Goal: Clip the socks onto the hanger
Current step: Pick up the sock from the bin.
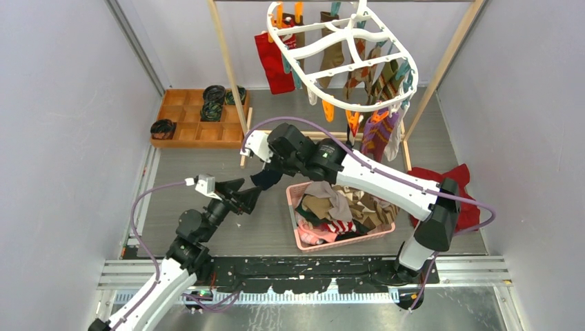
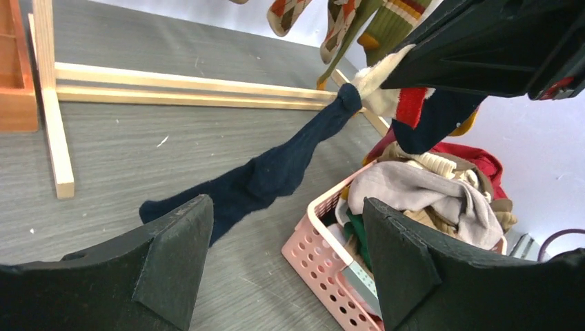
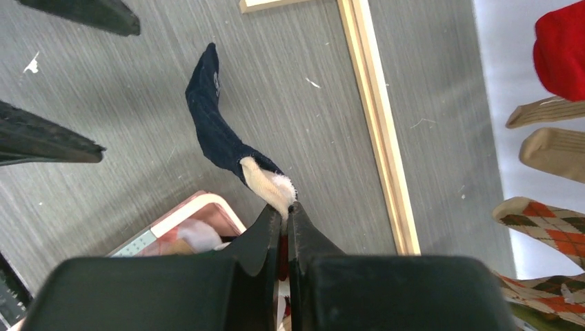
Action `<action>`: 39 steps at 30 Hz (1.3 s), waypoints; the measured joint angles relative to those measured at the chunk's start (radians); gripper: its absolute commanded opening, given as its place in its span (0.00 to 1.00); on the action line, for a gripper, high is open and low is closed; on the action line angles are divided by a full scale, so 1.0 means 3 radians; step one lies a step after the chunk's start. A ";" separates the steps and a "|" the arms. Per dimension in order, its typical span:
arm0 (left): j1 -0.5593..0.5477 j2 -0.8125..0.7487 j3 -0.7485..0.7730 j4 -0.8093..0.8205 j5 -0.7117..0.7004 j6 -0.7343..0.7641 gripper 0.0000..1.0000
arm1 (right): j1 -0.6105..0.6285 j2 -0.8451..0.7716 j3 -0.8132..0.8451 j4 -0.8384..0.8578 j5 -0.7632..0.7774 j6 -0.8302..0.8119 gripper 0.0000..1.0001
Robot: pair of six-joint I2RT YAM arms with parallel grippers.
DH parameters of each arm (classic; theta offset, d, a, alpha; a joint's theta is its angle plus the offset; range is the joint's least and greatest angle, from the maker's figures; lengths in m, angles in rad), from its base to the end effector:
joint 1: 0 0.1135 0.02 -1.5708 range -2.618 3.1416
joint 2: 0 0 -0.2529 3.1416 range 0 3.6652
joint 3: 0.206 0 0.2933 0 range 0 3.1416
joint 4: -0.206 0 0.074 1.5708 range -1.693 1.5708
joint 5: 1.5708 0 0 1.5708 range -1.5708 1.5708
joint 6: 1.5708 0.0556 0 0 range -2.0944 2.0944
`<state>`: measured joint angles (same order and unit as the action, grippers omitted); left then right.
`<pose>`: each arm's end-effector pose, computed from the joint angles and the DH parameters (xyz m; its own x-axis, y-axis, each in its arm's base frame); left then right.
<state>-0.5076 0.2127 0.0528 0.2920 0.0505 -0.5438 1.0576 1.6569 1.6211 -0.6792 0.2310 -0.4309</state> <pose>0.1683 -0.0968 0.1975 -0.1753 -0.4938 -0.8517 0.5124 0.6930 -0.5072 0.2210 0.3662 0.3311 0.0263 -0.7815 -0.6234 -0.8278 0.3325 -0.4518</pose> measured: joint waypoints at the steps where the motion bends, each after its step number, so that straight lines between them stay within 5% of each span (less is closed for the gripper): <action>1: 0.0001 0.0184 -0.0036 0.0235 0.0025 0.0047 0.79 | -0.0011 0.0000 0.0031 -0.0046 -0.0046 0.0015 0.04; 9: 0.0000 0.1685 0.0027 0.1902 0.0526 0.0406 0.73 | -0.0061 0.0086 0.0320 -0.0487 -0.0328 0.0039 0.04; 15: 0.0001 0.2356 0.0231 0.2497 0.1016 0.0561 0.66 | -0.0094 0.0121 0.0360 -0.0673 -0.0488 0.0013 0.05; 22: 0.0001 0.2537 0.0446 0.2789 0.1394 0.0590 0.44 | -0.0189 0.0122 0.0362 -0.0786 -0.0629 -0.0036 0.05; 35: 0.0001 0.2796 0.0534 0.2851 0.1743 0.0529 0.42 | -0.0270 0.0122 0.0362 -0.0783 -0.0868 -0.0039 0.06; 39: 0.0001 0.2856 0.0579 0.2834 0.1773 0.0530 0.22 | -0.0270 0.0121 0.0361 -0.0783 -0.0903 -0.0041 0.06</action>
<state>-0.5072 1.0695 0.2264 1.1423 0.5823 -0.3847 0.9768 1.6932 1.7294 -0.9142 -0.0399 -0.4431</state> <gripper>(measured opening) 0.380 0.095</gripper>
